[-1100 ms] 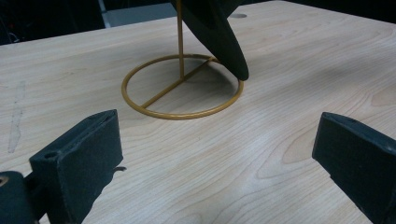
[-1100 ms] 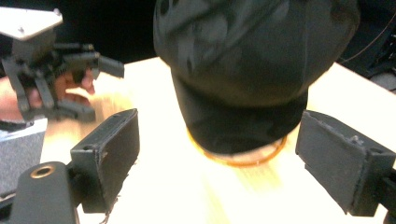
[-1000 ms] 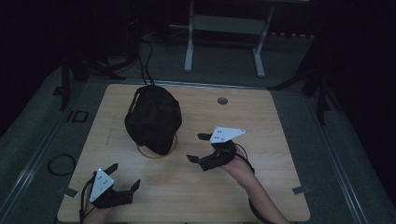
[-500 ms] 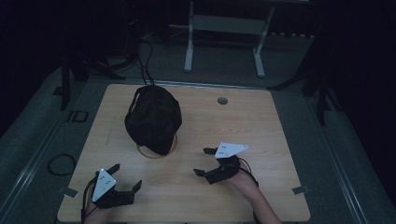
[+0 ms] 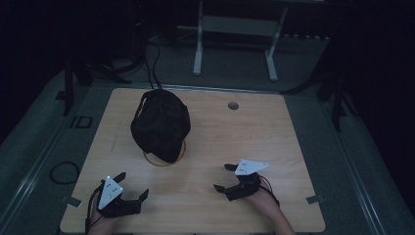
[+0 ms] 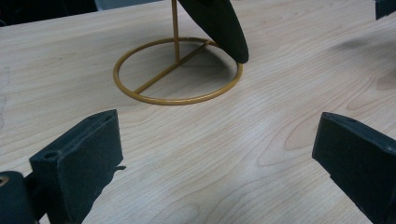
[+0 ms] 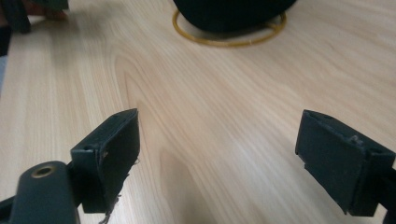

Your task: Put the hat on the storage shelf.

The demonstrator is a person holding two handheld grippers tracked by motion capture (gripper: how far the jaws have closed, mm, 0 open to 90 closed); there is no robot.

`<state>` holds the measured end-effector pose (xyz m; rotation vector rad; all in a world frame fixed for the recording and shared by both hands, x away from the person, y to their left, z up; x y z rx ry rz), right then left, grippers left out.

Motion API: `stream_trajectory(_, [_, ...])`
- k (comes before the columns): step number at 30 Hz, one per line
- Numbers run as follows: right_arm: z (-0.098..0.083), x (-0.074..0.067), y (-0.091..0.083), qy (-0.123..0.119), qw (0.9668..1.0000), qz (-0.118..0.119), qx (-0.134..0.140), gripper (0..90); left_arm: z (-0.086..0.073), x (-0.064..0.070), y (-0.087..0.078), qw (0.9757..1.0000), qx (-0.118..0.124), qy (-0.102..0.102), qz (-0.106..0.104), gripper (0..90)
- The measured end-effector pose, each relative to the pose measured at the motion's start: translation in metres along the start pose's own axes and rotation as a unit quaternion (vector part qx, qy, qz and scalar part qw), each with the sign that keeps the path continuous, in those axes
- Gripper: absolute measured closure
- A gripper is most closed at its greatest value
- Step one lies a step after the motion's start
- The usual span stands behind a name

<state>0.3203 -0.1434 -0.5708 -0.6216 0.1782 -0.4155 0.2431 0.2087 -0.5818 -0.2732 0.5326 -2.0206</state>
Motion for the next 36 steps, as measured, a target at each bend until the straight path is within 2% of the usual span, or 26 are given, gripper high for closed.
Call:
stream_trajectory(13, [-0.029, 0.015, -0.025, 0.03, 0.9991, -0.03, -0.002, 14.2, 0.0, -0.001, 0.0, 1.0, 0.002, -0.005, 0.001, 2.0])
stream_trajectory(20, [-0.04, 0.024, -0.041, 0.03, 0.9981, -0.053, -0.006, 14.3, 0.0, -0.001, 0.0, 1.0, 0.001, -0.005, 0.0, 2.0])
stream_trajectory(24, [-0.043, 0.027, -0.048, 0.028, 0.998, -0.056, -0.003, 14.3, 0.0, -0.001, 0.0, 1.0, 0.001, -0.005, 0.0, 2.0])
stream_trajectory(30, [-0.048, 0.037, -0.053, 0.039, 0.9967, -0.071, -0.003, 14.3, 0.0, -0.001, 0.0, 1.0, 0.002, -0.006, 0.0, 2.0])
stream_trajectory(36, [-0.049, 0.039, -0.053, 0.045, 0.9964, -0.071, -0.001, 14.4, 0.0, -0.001, 0.0, 1.0, 0.001, -0.008, 0.001, 2.0])
Point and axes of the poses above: each handheld gripper's, and its own axes: y roughly forward along the jaws, z roughly out of its top, x roughly to its right, the point moved 5 cm from there along y, roughly forward along the jaws, and after that the axes turned 5 degrees about -x, right-handed, at the moved point
